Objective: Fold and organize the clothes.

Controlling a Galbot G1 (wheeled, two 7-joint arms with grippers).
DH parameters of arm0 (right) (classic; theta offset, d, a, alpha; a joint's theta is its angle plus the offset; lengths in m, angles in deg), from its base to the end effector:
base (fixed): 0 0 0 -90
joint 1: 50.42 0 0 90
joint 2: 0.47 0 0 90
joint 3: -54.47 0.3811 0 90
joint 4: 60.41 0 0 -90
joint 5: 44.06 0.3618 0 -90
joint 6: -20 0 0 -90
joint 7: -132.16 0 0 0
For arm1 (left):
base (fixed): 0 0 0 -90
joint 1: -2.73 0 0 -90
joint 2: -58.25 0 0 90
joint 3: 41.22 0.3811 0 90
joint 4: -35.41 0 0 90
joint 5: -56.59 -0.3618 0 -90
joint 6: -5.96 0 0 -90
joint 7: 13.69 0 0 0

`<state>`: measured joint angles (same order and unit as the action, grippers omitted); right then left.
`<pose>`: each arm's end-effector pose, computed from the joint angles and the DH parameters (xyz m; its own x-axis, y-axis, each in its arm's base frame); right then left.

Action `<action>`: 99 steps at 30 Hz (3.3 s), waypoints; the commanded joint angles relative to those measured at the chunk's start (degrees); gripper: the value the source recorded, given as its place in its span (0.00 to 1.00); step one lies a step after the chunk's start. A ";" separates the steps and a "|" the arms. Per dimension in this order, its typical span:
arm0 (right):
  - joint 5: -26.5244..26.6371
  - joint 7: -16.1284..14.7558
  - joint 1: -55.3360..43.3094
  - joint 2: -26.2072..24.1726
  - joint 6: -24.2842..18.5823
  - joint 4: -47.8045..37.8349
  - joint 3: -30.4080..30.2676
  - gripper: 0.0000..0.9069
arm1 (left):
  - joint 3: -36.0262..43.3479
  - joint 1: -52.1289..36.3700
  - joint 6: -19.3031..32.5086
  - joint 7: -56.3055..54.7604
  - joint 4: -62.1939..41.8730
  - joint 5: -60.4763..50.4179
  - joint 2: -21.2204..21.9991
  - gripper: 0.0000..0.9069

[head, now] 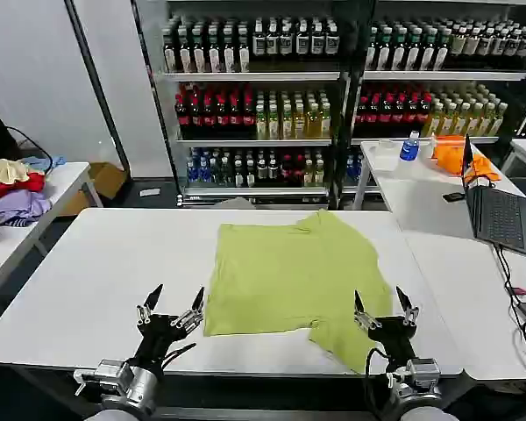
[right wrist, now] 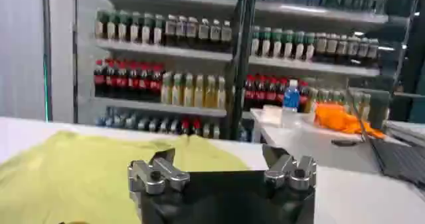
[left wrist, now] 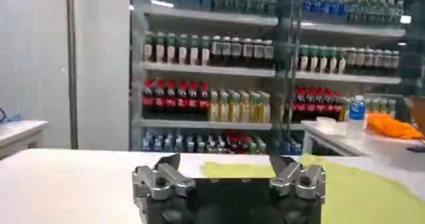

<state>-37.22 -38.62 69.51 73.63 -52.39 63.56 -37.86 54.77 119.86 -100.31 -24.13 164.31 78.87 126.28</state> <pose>0.1723 -0.0373 -0.3016 -0.9709 0.0090 0.2393 -0.0252 0.9899 -0.1394 0.1791 0.0303 -0.2645 -0.9743 0.1600 0.1586 0.1506 0.9861 -0.0698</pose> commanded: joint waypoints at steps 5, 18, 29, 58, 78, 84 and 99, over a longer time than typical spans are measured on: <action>0.32 0.13 3.82 0.52 6.86 -0.68 -2.67 1.00 | 0.39 -0.78 -15.62 2.38 -1.85 1.94 -4.56 1.00; -0.73 0.89 2.68 2.00 8.37 -3.68 -5.87 1.00 | 7.08 -7.25 -16.85 1.73 -8.67 -0.76 -6.70 1.00; -0.94 1.01 3.30 2.34 8.98 -3.14 -5.73 1.00 | 9.79 -11.05 -16.87 1.14 -13.81 0.71 -5.99 0.58; 1.42 1.27 4.84 2.63 9.53 -1.80 -4.88 0.00 | 10.28 -11.65 -16.72 0.57 -15.26 4.08 -5.02 0.03; 2.77 0.77 10.79 -0.40 8.14 13.83 2.98 0.00 | 2.59 0.56 -15.02 0.54 2.65 6.05 -8.09 0.03; 2.25 0.33 5.48 -2.75 7.51 9.85 4.25 0.00 | 3.01 -1.74 -14.62 0.55 0.34 6.37 -8.87 0.03; 3.17 -0.90 -12.82 -10.47 5.99 -2.45 -1.41 0.00 | 8.25 -15.87 -14.24 0.39 -10.86 8.14 -9.70 0.03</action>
<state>-34.31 -39.51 64.07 65.52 -46.27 65.13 -38.23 60.46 112.76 -114.60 -23.71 159.85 86.31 116.80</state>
